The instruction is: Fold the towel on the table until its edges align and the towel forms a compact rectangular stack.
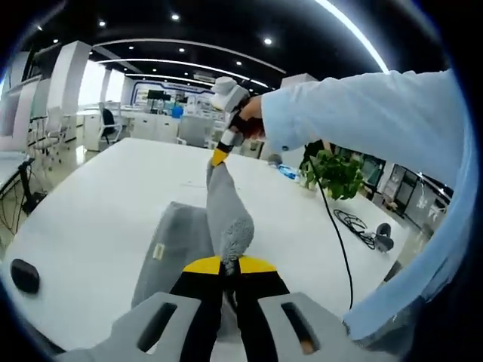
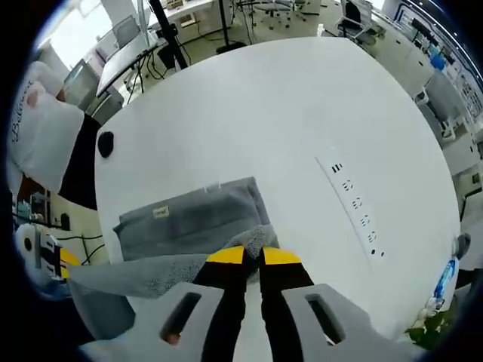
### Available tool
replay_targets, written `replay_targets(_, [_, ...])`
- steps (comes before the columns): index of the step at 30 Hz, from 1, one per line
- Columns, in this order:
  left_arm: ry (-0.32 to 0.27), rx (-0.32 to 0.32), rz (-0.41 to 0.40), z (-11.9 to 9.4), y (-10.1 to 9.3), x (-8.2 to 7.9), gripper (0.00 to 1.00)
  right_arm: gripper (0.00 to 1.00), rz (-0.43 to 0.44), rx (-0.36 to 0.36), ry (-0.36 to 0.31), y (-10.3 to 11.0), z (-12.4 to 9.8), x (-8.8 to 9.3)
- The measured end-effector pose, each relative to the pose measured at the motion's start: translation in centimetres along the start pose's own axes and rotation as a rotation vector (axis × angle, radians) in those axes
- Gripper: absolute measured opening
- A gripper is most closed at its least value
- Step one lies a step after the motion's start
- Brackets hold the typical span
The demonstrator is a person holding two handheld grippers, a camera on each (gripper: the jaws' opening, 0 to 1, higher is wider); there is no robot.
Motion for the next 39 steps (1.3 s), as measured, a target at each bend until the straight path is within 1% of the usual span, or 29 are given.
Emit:
replay_targets(3, [0.0,-0.025,-0.053,-0.2,1.3,0.9,0.05,0.04,0.006,-0.003,0.002,0.4,0.4,-0.2])
replay_targets(7, [0.012,-0.057,-0.073,-0.5,2.6,1.7,0.05,0.04,0.012,-0.014,0.007,0.8,1.3,-0.3])
replay_targets(8, [0.019,-0.066,-0.077,-0.6,3.2,2.0,0.05,0.04,0.011,-0.015,0.009,0.8,1.7,-0.5])
replay_targets(12, [0.058,-0.096,-0.062,-0.6,4.3,3.2,0.05,0.04,0.006,-0.02,0.014,1.7,2.8,-0.1])
replay_targets(15, [0.088,-0.108,-0.044,-0.6,4.7,3.8,0.05,0.04,-0.006,-0.022,0.018,2.2,3.6,0.0])
replay_targets(19, [0.108,-0.113,-0.039,-0.3,5.2,4.4,0.05,0.04,-0.017,-0.023,0.01,2.5,4.4,-0.4])
replay_targets(23, [0.121,-0.118,-0.044,0.0,5.7,4.8,0.05,0.04,-0.02,-0.023,0.004,2.4,5.0,-0.6])
replay_targets(28, [0.145,-0.129,-0.06,0.4,6.7,5.9,0.05,0.04,-0.02,-0.028,0.0,2.4,6.1,-0.6])
replay_targets(33, [0.175,-0.138,-0.076,0.9,7.3,7.0,0.05,0.05,-0.023,-0.033,0.003,2.4,7.8,-0.8])
replay_targets(34, [0.184,-0.141,-0.071,0.9,7.3,7.1,0.05,0.05,-0.023,-0.033,0.001,2.4,8.0,-0.8])
replay_targets(35, [0.207,-0.147,-0.048,1.0,7.5,7.4,0.05,0.05,-0.024,-0.034,0.001,2.4,8.1,-0.8])
replay_targets(37, [0.235,-0.148,-0.022,1.4,7.8,7.8,0.05,0.05,-0.025,-0.04,0.001,2.5,8.5,-1.0])
replay_targets(39, [0.248,-0.149,-0.013,1.5,7.9,8.0,0.05,0.06,-0.025,-0.041,0.002,2.6,8.8,-1.1])
Point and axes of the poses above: the point that each gripper's makers call its tool centre point, and the gripper's own axes: z roughly forward along the fingers, y roughly to its left, x roughly out of its underside, the point moved 4 cm from there along -z, roughly backward along the fingers, and after that the axes turned 13 degrees about z, right-handed, at the moved point
